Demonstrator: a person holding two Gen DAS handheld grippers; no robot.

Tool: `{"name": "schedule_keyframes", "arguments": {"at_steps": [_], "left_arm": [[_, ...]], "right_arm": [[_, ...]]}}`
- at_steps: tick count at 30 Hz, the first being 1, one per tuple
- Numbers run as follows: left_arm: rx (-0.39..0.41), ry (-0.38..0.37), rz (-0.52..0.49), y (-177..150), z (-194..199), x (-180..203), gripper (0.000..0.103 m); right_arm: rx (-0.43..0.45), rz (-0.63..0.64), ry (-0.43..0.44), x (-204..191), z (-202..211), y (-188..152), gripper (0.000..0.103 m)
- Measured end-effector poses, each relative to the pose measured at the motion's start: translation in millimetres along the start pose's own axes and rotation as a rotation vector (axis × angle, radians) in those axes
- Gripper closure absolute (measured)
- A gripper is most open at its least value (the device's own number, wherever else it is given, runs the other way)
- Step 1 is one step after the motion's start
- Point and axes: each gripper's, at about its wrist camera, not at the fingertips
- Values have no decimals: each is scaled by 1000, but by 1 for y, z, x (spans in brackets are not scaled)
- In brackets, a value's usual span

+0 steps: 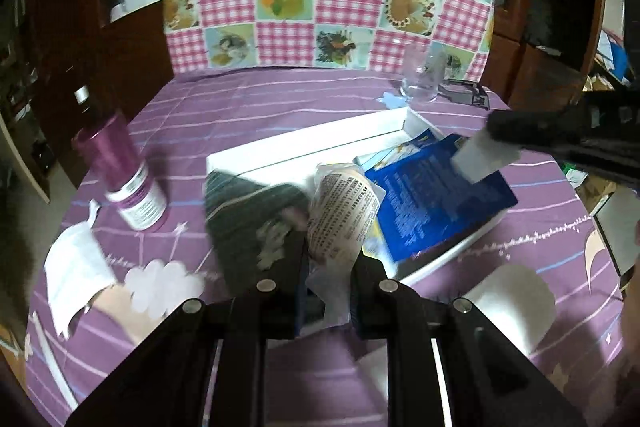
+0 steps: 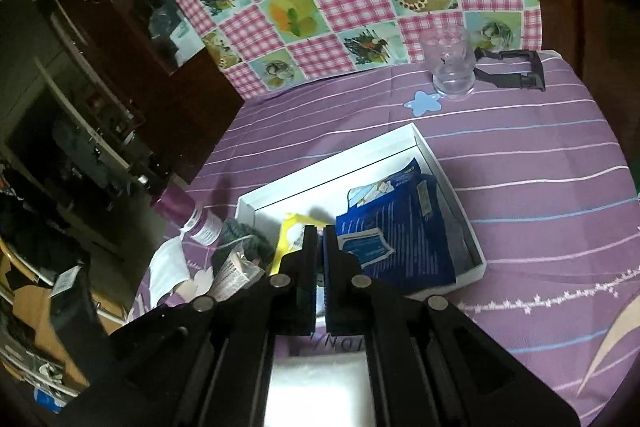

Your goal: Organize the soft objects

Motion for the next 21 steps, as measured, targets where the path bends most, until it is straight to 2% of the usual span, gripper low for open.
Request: {"name": "schedule_keyframes", "arguments": {"at_steps": [5,8,10,12,13,15,17,18,19,20,21], "left_arm": [[-3,23,-14,16,-21,11,87],[-3,20,12,24,-30,9,87],[-8,19,22,24,-36,6,85],[2,28,30,23,-39,4,78],[2,5,36,22,-38,3,74],[11,-65,34,20,-36,1,41],[42,-100,24,16,-29,3,30],[64,-87,19,14,-23,5,28],[81,-72,13,14,-19,6,27],[96,-62,7,13,-16,8,27],[110,-59,4,12,-12,8,26]], "right_arm": [[27,-5,9,7,-19,-1,99],[50,1,25,9,-20,-1,99],[55,-10,18,11,-23,-1,99],[58,-18,24,12,-27,-2,99],[54,-23,37,13,-29,-2,99],[43,-50,89,16,-34,-3,99],[-4,-88,165,22,-39,-3,96],[-26,-96,190,23,-40,-3,87],[-40,-105,217,25,-40,-2,70],[-31,-114,235,27,-38,-2,58],[5,-121,254,29,-32,-4,38]]}}
Point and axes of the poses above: each gripper's, at about its wrist camera, not at the fingertips, and z roughly against the way its jaws point, x to its right, y to its top, and after that the axes turned 13 degrees about -x, right-handed
